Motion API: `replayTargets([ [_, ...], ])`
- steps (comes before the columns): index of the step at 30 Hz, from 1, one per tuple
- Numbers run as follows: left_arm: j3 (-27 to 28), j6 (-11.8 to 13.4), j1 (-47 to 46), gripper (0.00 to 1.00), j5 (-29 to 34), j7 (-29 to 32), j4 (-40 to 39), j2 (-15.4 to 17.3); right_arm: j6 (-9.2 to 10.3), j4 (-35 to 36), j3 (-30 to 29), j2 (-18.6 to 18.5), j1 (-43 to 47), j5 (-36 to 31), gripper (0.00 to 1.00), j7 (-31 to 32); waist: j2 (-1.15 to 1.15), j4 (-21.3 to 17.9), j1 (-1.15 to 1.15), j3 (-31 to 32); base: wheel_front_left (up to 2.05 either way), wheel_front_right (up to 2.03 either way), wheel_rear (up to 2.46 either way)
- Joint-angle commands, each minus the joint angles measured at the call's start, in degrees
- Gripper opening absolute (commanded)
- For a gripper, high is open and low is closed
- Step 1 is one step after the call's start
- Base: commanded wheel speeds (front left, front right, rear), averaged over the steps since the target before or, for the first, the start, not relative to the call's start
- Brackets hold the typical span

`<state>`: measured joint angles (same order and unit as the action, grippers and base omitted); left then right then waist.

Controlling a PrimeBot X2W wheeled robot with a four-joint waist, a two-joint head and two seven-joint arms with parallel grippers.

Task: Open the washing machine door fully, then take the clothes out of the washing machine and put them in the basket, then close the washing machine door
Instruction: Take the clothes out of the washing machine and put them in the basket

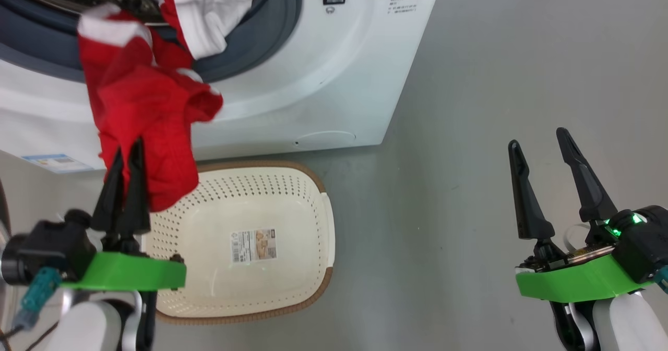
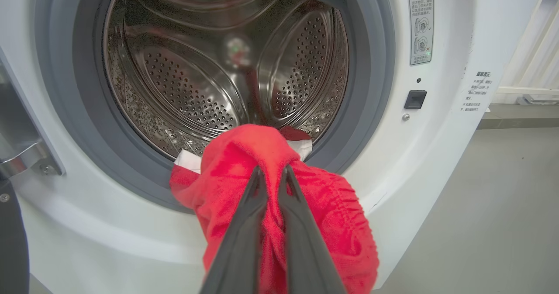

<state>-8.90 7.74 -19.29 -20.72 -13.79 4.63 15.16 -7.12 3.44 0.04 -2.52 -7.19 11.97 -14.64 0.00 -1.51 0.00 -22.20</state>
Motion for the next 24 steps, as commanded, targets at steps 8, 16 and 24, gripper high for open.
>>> replayTargets([
  [8, 0.97, 1.99, 5.45, 0.0, 1.47, -0.75, -6.91, 0.22, -0.36, 1.29, 0.54, -0.36, 1.28, 0.97, 1.0, -0.36, 0.0, 0.18, 0.0, 2.71, 0.0, 0.0, 0.0],
  [16, -1.5, 2.65, 8.11, 0.0, 1.39, 0.66, -8.81, -1.39, -0.36, 1.9, 0.32, -0.36, 0.99, 0.97, 1.0, -0.36, 0.0, 0.38, 0.0, 1.46, 0.0, 0.0, 0.0],
  [24, -3.84, 0.27, 5.07, 0.0, -0.27, 0.21, 3.26, -3.81, -0.36, 2.17, 0.55, -0.36, -0.04, 0.71, 1.0, -0.36, 0.0, -0.05, 0.0, -0.69, 0.0, 0.0, 0.0],
])
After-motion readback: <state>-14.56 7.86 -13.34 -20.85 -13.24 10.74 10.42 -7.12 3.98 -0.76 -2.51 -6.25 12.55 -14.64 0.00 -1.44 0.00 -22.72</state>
